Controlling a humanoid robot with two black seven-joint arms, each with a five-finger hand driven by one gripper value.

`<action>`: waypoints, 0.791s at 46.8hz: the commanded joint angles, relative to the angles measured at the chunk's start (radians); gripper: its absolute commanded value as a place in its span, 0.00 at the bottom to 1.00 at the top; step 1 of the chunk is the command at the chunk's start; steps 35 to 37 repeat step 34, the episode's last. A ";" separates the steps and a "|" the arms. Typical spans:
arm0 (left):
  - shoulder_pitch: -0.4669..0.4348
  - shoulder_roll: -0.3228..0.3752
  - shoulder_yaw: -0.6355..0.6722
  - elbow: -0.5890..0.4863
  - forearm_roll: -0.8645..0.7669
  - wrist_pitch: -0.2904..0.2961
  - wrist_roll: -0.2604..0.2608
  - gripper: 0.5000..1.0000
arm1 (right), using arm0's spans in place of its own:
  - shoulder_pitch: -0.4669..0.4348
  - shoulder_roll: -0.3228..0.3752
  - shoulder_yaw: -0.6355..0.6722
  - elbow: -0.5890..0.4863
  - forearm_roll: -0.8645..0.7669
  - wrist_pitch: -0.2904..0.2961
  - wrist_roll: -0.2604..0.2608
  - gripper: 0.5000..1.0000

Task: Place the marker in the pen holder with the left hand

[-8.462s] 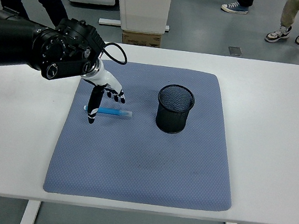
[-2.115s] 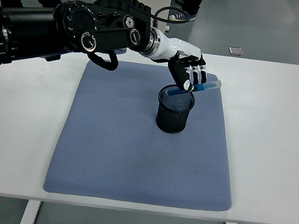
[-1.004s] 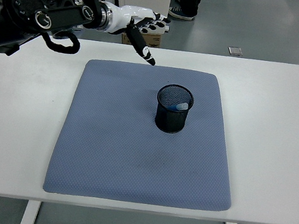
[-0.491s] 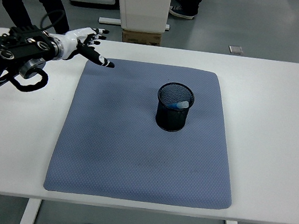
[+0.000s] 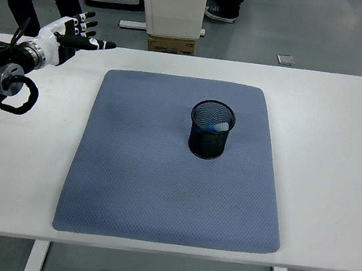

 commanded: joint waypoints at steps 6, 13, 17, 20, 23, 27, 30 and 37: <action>0.056 0.001 -0.183 0.001 -0.006 -0.068 -0.004 1.00 | 0.000 0.000 0.000 0.000 0.000 -0.001 0.000 1.00; 0.088 0.003 -0.189 0.000 -0.015 -0.080 -0.065 1.00 | 0.000 0.000 0.000 0.000 0.000 -0.001 0.000 1.00; 0.100 0.015 -0.189 0.000 -0.046 -0.102 -0.099 1.00 | 0.000 0.000 0.000 0.000 0.000 0.001 0.000 1.00; 0.116 0.027 -0.189 0.000 -0.074 -0.123 -0.121 1.00 | 0.000 0.000 0.000 0.000 0.000 0.001 0.000 1.00; 0.125 0.029 -0.189 0.000 -0.091 -0.136 -0.133 1.00 | 0.000 0.000 0.000 0.000 0.000 0.001 0.000 1.00; 0.134 0.027 -0.189 0.000 -0.097 -0.136 -0.138 1.00 | -0.011 0.000 -0.006 0.000 -0.006 0.001 0.000 1.00; 0.140 0.027 -0.189 0.000 -0.100 -0.136 -0.139 1.00 | -0.011 0.000 -0.005 0.002 -0.005 0.001 0.000 1.00; 0.142 0.027 -0.189 0.000 -0.100 -0.137 -0.141 1.00 | -0.011 0.000 -0.006 0.002 -0.006 0.001 0.000 1.00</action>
